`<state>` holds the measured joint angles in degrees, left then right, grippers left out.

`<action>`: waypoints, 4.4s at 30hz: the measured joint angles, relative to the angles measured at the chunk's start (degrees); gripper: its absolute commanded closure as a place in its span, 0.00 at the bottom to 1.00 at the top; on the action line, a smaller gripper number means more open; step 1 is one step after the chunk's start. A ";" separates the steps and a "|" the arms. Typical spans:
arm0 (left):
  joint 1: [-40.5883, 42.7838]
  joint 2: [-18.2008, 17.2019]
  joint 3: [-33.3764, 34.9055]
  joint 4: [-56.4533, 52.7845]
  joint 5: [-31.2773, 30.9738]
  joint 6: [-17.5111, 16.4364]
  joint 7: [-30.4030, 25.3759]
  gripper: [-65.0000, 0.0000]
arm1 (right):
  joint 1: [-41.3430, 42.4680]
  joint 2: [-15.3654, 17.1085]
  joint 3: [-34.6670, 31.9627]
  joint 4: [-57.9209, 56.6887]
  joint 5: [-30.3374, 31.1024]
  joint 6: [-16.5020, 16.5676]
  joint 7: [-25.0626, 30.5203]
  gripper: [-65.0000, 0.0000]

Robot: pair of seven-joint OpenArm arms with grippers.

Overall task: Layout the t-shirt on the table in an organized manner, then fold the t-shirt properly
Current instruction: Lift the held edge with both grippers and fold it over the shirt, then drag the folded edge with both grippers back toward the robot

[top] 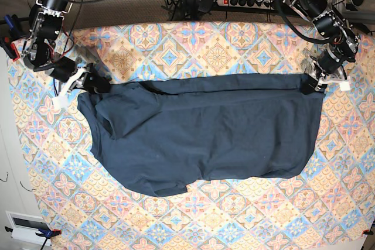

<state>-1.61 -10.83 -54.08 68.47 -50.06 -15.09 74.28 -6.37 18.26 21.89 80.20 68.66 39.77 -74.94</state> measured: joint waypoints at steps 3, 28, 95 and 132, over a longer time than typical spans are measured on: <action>0.20 -0.28 -0.04 -0.07 -2.16 0.31 0.37 1.00 | -0.24 1.46 1.20 0.00 -0.35 0.02 -0.02 0.63; 0.52 -3.34 0.13 -0.61 -2.64 0.92 1.36 1.00 | 6.16 -1.51 3.56 -5.03 -15.98 0.07 2.97 0.56; 3.32 -5.68 0.39 -0.61 -2.73 0.68 2.62 1.00 | 11.93 -8.04 10.88 -7.82 -22.10 0.04 2.95 1.00; 15.82 -7.80 0.61 7.87 -3.58 0.26 5.66 1.00 | -13.25 -6.69 17.14 5.51 -10.05 0.09 -0.44 0.99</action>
<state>14.22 -18.63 -53.47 76.34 -53.65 -14.83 79.94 -19.62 11.57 39.03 85.71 58.61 39.86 -75.37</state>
